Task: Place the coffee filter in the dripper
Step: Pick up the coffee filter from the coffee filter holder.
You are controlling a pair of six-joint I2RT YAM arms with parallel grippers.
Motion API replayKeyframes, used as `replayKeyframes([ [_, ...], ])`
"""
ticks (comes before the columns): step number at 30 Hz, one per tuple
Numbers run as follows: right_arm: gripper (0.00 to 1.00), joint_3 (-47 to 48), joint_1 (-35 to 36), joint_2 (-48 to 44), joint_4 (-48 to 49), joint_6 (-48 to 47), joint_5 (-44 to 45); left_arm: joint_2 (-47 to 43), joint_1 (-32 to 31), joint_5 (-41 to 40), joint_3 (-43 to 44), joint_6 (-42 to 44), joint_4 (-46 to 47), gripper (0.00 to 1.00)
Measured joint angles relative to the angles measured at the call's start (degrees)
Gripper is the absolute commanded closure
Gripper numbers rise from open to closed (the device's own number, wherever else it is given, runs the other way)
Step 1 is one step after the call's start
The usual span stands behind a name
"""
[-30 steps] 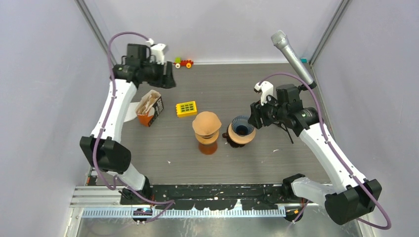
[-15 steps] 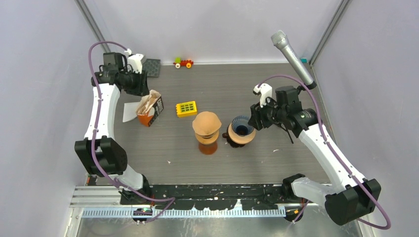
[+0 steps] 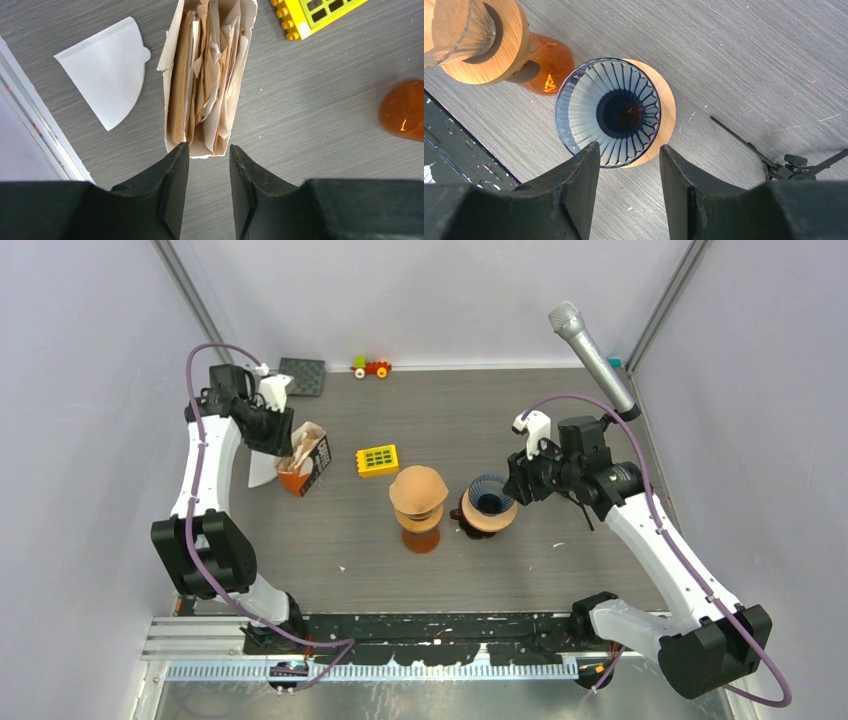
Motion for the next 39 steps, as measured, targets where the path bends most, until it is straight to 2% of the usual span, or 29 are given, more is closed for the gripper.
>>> replayKeyframes([
  [12,0.49,0.0,0.0,0.02,-0.02,-0.85,0.02,0.46,0.35,1.49,-1.53,2.51,-2.73,0.72],
  [24,0.49,-0.02,0.0,0.13,0.0,-1.05,0.07,2.62,0.33,3.78,-1.33,1.53,-2.08,0.71],
  [39,0.5,-0.02,0.0,0.76,-0.02,-1.36,0.63,8.0,-0.26,5.46,6.01,-2.56,1.64,0.72],
])
